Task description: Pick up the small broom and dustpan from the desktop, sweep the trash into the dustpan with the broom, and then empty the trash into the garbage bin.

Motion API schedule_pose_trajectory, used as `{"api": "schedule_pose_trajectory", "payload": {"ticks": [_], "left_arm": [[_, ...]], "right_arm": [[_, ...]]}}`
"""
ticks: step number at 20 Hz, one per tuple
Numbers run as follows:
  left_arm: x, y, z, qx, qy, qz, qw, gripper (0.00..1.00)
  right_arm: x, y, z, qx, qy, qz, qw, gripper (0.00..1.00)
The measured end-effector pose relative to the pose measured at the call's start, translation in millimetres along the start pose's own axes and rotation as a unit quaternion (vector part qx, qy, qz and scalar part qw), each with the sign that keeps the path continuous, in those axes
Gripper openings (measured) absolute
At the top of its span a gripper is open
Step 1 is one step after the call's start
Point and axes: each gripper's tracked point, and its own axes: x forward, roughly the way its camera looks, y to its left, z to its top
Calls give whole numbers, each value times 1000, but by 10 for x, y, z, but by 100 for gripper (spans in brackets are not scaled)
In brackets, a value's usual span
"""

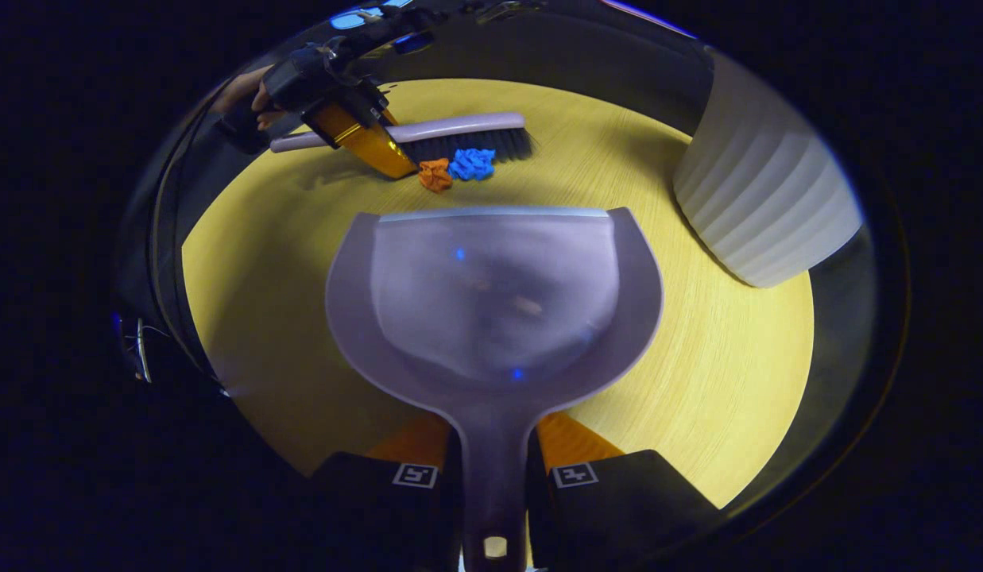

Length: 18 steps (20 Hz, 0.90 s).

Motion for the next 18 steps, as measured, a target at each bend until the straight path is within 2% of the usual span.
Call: {"api": "schedule_pose_trajectory", "payload": {"ticks": [2,4,5,7,9,10,12,13,14,18], "left_arm": [[89,-346,6,12,10,-26,1000,27],[107,-712,37,19,19,-61,998,27],[101,-853,39,24,20,-71,997,27],[93,-1021,1,28,14,-78,996,27],[37,-1116,13,7,-2,-74,997,25],[-17,-1113,30,-11,-16,-72,997,27],[-138,-1085,10,-49,-47,-62,996,26],[-213,-1053,8,-68,-62,-55,994,27],[-303,-982,-28,-88,-75,-49,992,27],[-649,-700,-296,-154,-134,-12,979,27]], "right_arm": [[16,-12,31,-6,-3,3,1000,37],[-11,-34,26,-5,-8,4,1000,41],[-21,-55,20,-3,-12,1,1000,37],[19,-55,27,5,-18,-2,1000,37],[43,-61,24,19,-20,-6,1000,40],[60,-80,-2,26,-20,-8,999,37],[78,-116,-42,38,-22,-12,999,37],[73,-122,-31,43,-23,-14,999,41],[67,-117,-10,45,-25,-16,999,37],[42,-127,56,44,-36,-30,998,37]]}}
